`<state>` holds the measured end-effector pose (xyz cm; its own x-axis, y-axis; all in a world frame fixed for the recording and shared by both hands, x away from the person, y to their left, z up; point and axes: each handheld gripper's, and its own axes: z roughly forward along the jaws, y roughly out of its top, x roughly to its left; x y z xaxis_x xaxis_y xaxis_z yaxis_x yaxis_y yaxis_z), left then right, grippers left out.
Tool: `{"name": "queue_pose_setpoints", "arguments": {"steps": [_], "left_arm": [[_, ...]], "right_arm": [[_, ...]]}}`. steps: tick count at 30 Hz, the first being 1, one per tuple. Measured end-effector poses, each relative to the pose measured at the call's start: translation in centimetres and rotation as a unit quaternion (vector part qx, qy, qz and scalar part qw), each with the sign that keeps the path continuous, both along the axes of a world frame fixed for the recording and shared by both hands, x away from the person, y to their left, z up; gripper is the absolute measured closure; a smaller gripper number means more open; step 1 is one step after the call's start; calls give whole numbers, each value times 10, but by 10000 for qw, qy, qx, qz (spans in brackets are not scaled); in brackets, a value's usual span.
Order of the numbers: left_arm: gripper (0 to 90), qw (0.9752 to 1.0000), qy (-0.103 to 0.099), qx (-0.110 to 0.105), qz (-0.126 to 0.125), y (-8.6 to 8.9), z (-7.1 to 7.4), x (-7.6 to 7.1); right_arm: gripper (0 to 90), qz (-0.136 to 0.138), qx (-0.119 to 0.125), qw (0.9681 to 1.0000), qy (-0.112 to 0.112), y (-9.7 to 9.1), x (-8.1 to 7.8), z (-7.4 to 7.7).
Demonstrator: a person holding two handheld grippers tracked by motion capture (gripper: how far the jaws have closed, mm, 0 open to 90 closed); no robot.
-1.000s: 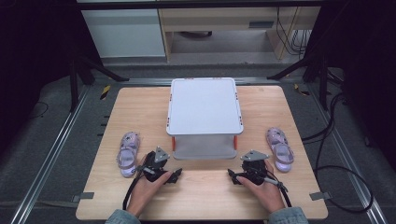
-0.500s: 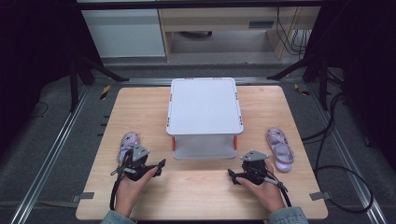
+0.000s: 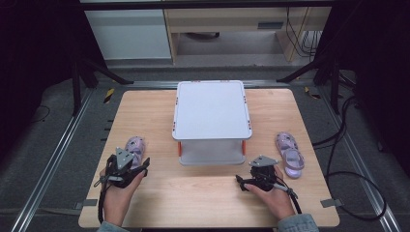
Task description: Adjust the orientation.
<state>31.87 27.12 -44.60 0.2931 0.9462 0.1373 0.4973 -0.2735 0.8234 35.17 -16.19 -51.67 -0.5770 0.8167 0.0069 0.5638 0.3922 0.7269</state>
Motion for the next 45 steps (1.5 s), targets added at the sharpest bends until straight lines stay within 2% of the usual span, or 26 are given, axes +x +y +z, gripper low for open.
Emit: {"name": "queue_pose_setpoints", "arguments": {"steps": [3,7,9,11,15,21,24,27,31,34,36,37,38,40,42,45], "left_arm": [[367,9998,15,174,85,2,0,-1],[403,9997,177,-33,164,7,-4,0],[411,9997,205,-20,159,7,-5,0],[422,9992,361,21,163,8,-10,4],[441,9988,441,-135,157,10,-15,6],[447,9976,638,-181,196,13,-23,16],[472,9973,719,-99,105,10,-28,23],[514,9974,700,-113,162,11,-28,28],[593,9967,784,-141,161,13,-31,31],[710,9969,757,-208,103,15,-30,30],[730,9968,751,-242,122,17,-29,29],[781,9964,768,-315,147,19,-29,29],[794,9963,771,-351,161,21,-28,28],[820,9966,713,-359,226,24,-26,27],[843,9965,638,-468,282,27,-22,25],[853,9968,538,-523,276,30,-19,24]], "right_arm": [[102,-2,1,10000,0,0,0,0],[102,-5,5,10000,1,0,0,0],[102,-3,1,10000,0,0,0,0],[102,-3,3,10000,0,0,0,0],[101,-3,2,10000,0,0,0,0],[102,-1,-1,10000,-1,0,0,0],[101,-4,2,10000,0,0,0,0],[101,-2,3,10000,1,0,0,0],[99,15,2,10000,1,0,0,0],[98,22,2,10000,1,0,1,0],[98,23,3,10000,2,0,1,0],[98,21,2,10000,1,0,1,0],[98,21,3,10000,2,0,1,0],[98,21,3,10000,2,0,1,0],[98,23,4,10000,1,0,1,0],[98,28,3,10000,1,0,1,0]]}}
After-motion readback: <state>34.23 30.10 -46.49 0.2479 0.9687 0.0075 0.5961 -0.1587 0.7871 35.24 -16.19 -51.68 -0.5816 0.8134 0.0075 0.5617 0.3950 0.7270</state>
